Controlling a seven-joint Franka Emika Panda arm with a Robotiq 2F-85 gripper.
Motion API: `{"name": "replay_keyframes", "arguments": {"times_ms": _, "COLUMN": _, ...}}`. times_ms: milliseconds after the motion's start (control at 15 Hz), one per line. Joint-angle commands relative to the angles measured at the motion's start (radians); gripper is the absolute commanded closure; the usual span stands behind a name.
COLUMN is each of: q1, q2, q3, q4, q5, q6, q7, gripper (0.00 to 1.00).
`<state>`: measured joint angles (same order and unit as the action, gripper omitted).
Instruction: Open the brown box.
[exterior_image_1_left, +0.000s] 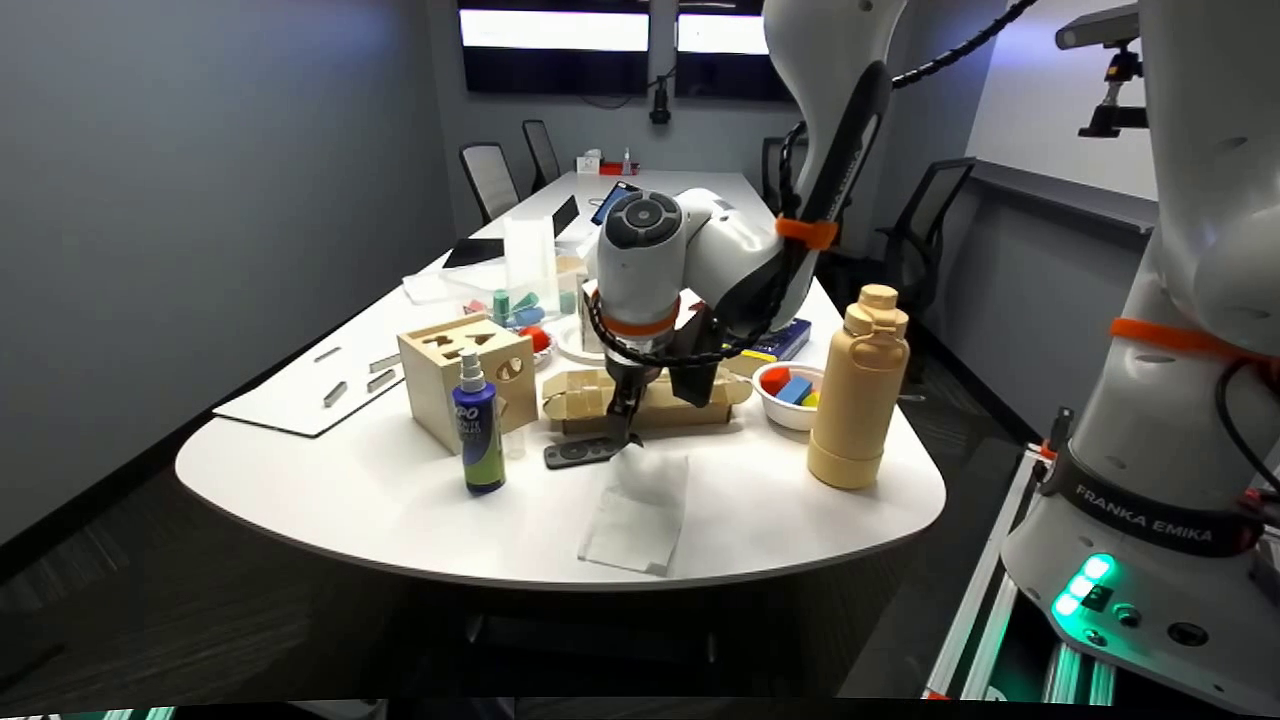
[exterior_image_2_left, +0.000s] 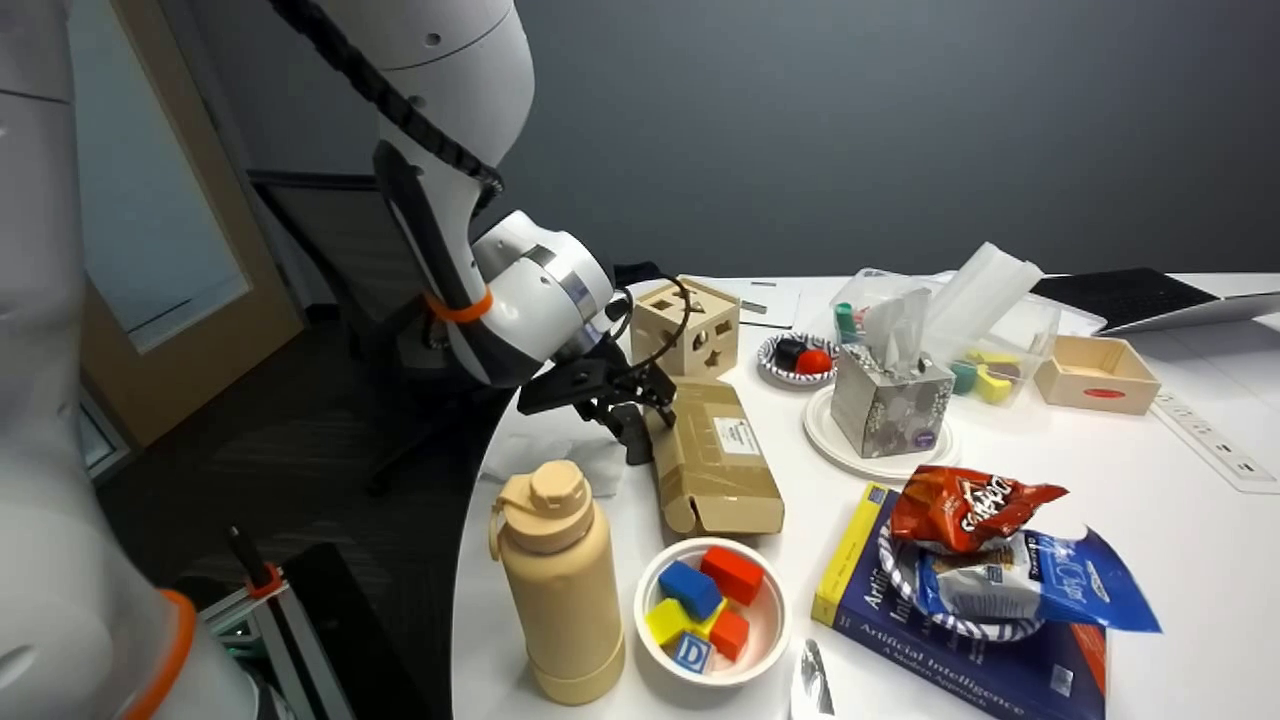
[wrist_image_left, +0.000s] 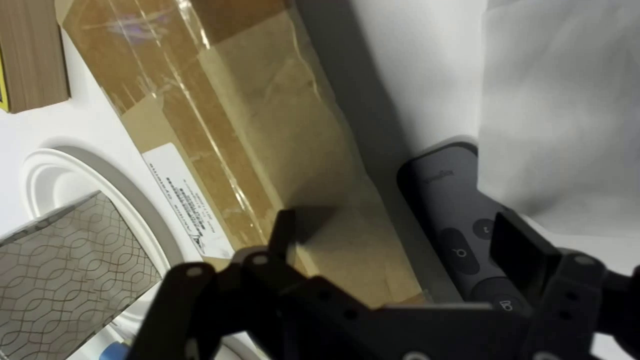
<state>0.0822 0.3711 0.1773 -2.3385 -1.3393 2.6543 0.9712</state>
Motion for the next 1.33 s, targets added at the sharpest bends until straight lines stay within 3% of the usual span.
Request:
{"name": "replay_keyframes", "arguments": {"times_ms": 0, "q1": 0.017, "q2": 0.034, "q3": -0.018, "q4": 0.043, "q5": -0.055, "q6": -0.030, "q7": 0.056, "gripper": 0.00}}
{"name": "replay_keyframes", "arguments": {"times_ms": 333, "q1": 0.019, "q2": 0.059, "q3": -0.026, "q4": 0.064, "q5": -0.081, "q6": -0.052, "q7": 0.079, "gripper": 0.00}}
{"name": "replay_keyframes", "arguments": {"times_ms": 400, "q1": 0.019, "q2": 0.063, "q3": -0.027, "q4": 0.067, "q5": -0.083, "q6": -0.052, "q7": 0.081, "gripper": 0.25}}
{"name": "replay_keyframes", "arguments": {"times_ms": 467, "q1": 0.019, "q2": 0.066, "q3": -0.028, "q4": 0.069, "q5": -0.085, "q6": -0.052, "q7": 0.082, "gripper": 0.26}}
{"name": "replay_keyframes", "arguments": {"times_ms": 733, "q1": 0.020, "q2": 0.066, "q3": -0.028, "q4": 0.076, "q5": -0.094, "q6": -0.071, "q7": 0.093, "gripper": 0.55}}
{"name": "replay_keyframes", "arguments": {"times_ms": 933, "q1": 0.024, "q2": 0.065, "q3": -0.027, "q4": 0.081, "q5": -0.102, "q6": -0.080, "q7": 0.099, "gripper": 0.65}}
{"name": "replay_keyframes", "arguments": {"times_ms": 1267, "q1": 0.024, "q2": 0.035, "q3": -0.021, "q4": 0.066, "q5": -0.099, "q6": -0.078, "q7": 0.102, "gripper": 0.69}}
